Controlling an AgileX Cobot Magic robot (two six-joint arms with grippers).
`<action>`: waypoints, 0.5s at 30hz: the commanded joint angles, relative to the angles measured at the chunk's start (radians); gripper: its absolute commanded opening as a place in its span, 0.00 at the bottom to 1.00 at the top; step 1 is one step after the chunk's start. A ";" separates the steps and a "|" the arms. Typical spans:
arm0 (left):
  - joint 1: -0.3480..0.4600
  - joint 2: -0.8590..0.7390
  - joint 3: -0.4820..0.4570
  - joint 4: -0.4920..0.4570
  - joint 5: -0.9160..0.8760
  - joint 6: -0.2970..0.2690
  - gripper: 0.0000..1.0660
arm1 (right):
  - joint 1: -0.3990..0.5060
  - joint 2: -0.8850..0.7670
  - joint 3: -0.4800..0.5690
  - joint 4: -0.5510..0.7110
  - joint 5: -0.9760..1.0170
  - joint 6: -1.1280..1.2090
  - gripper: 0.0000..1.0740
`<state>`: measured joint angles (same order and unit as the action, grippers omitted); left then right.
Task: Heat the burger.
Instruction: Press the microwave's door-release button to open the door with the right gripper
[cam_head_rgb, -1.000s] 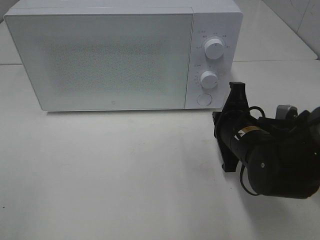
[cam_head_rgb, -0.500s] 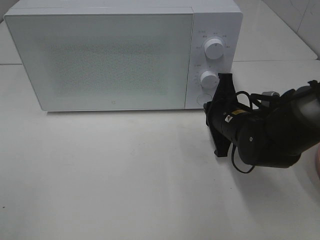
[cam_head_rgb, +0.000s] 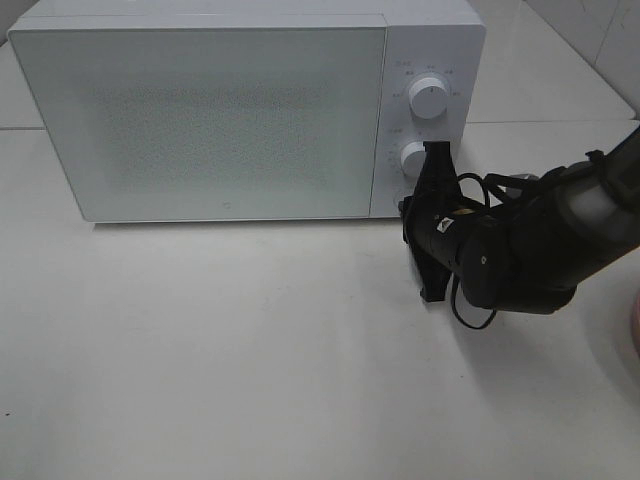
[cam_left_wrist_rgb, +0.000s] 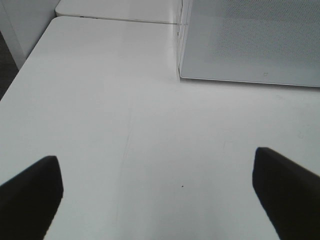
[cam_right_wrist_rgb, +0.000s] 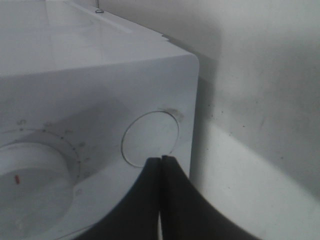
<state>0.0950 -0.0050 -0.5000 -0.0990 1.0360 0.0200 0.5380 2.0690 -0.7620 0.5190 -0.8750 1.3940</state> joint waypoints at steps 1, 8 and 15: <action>-0.003 -0.025 0.004 -0.003 -0.009 -0.004 0.92 | -0.003 0.012 -0.031 -0.011 -0.011 0.000 0.00; -0.003 -0.025 0.004 -0.003 -0.009 -0.004 0.92 | -0.035 0.017 -0.043 -0.011 -0.024 -0.014 0.00; -0.003 -0.025 0.004 -0.003 -0.009 -0.004 0.92 | -0.037 0.017 -0.043 -0.013 -0.029 -0.011 0.00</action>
<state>0.0950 -0.0050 -0.5000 -0.0990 1.0360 0.0200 0.5060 2.0890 -0.7960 0.5200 -0.8910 1.3920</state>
